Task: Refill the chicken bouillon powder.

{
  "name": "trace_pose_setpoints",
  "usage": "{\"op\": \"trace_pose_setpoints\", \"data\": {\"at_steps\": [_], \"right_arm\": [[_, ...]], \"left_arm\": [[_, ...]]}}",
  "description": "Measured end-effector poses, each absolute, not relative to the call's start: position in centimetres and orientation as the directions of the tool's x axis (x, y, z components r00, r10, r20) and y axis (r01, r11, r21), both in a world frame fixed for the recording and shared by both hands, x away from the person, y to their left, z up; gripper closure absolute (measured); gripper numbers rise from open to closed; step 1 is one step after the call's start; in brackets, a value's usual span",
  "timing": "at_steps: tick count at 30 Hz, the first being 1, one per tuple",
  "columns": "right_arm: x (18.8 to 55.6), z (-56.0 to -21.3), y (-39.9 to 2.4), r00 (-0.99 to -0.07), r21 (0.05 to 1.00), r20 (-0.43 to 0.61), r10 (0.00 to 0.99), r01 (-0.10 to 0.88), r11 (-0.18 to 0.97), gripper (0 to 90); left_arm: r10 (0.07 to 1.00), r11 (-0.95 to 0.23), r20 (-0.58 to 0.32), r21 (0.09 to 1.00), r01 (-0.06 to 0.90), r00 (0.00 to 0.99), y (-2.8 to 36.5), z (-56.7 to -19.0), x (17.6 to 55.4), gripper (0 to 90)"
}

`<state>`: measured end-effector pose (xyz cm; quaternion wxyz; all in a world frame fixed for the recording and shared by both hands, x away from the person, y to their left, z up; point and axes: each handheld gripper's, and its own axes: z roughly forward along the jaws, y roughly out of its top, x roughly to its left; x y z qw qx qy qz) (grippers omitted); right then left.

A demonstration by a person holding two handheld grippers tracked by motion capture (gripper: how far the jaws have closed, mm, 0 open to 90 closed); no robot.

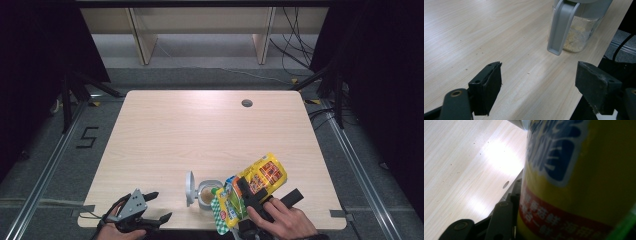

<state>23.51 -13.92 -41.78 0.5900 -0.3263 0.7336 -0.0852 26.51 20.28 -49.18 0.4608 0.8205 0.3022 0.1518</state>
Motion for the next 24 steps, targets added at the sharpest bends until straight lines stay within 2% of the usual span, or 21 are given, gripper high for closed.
{"op": "trace_pose_setpoints", "data": {"at_steps": [2,4,20,24], "right_arm": [[23.55,-41.81,-13.93,-0.093,-0.513,-0.807,-0.583,-0.377,0.771,63.7],[23.50,-41.88,-13.98,-0.084,-0.514,-0.810,-0.580,-0.374,0.772,63.7],[23.47,-41.73,-14.13,-0.081,-0.517,-0.811,-0.579,-0.366,0.774,63.7],[23.51,-41.68,-14.16,-0.082,-0.515,-0.812,-0.578,-0.368,0.775,63.7]], "left_arm": [[0.637,-0.418,-0.003,0.839,0.349,0.771,20.43,-49.14,26.59,20.7],[0.640,-0.382,-0.036,0.852,0.359,0.767,20.14,-49.24,26.46,20.7],[0.619,-0.407,-0.007,0.853,0.328,0.785,20.19,-49.20,26.60,20.6],[0.631,-0.389,-0.029,0.853,0.349,0.775,20.10,-49.26,26.48,20.6]]}}
